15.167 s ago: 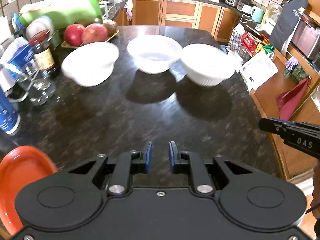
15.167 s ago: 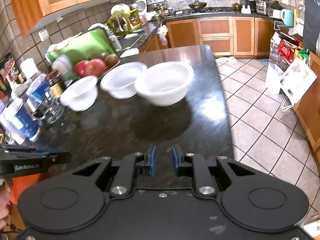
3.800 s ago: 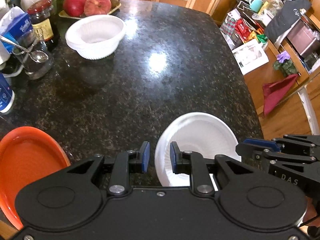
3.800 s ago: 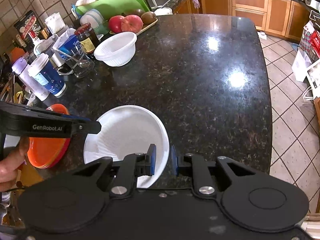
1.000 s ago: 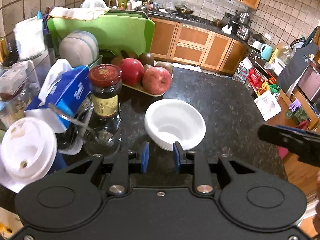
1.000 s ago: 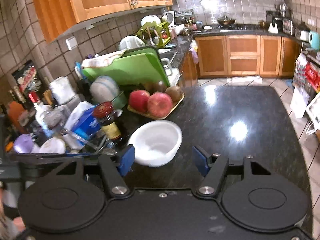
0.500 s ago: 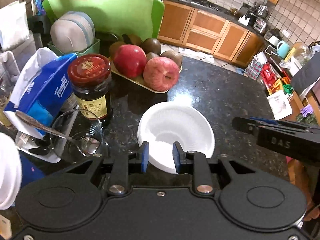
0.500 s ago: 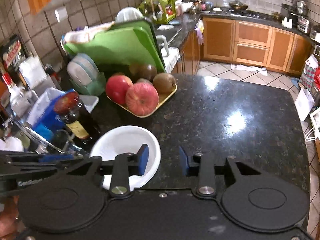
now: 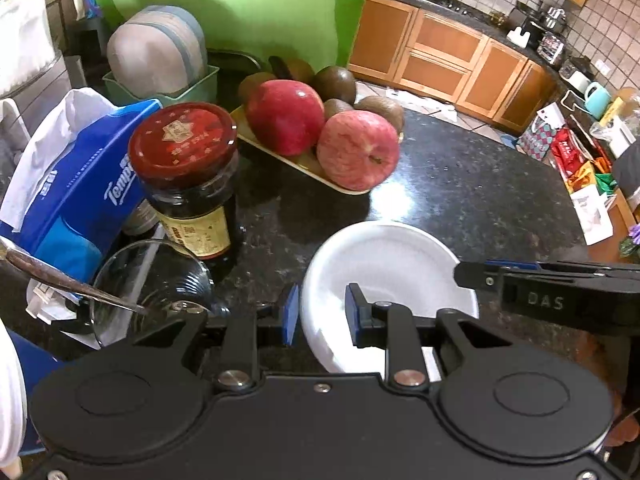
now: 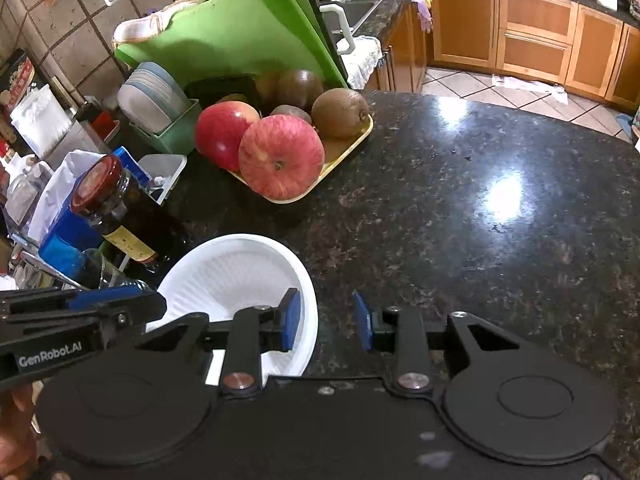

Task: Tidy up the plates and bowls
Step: 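Grasp the white bowl rim with the left tool while the right tool grips it too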

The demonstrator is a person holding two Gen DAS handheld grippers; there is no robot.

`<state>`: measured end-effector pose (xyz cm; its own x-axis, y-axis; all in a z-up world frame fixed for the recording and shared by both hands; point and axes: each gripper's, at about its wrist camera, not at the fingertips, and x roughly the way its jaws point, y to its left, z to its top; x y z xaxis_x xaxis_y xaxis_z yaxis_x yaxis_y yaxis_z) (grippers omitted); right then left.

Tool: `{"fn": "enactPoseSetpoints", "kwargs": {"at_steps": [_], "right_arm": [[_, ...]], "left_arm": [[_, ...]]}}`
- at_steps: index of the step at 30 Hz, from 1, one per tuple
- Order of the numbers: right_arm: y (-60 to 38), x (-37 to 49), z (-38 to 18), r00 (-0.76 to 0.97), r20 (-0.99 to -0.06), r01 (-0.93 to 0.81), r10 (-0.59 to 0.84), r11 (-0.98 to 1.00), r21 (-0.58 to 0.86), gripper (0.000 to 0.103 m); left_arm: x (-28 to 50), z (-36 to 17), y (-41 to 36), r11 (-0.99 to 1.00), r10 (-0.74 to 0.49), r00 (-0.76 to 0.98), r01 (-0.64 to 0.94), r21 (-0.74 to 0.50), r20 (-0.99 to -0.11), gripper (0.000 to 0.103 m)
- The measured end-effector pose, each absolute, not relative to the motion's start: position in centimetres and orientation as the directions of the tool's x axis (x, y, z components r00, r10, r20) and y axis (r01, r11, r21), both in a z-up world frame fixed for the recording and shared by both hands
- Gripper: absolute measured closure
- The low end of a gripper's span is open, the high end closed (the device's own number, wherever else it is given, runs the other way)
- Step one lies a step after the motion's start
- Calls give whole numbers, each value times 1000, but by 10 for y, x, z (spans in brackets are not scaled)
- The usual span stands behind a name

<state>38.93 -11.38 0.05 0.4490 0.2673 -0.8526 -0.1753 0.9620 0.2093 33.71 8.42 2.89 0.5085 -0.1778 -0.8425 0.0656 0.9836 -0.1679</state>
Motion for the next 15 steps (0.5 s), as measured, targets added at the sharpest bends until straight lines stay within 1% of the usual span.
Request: {"fn": "enactPoseSetpoints", "kwargs": {"at_steps": [12, 15], "right_arm": [[-102, 390, -9, 433, -867, -206, 248, 963, 173, 73], [-98, 390, -14, 416, -877, -210, 241, 964, 166, 79]], "left_arm": [[345, 9, 81, 986, -163, 460, 61, -152, -873, 68], [347, 4, 78, 987, -158, 449, 65, -145, -879, 68]]}}
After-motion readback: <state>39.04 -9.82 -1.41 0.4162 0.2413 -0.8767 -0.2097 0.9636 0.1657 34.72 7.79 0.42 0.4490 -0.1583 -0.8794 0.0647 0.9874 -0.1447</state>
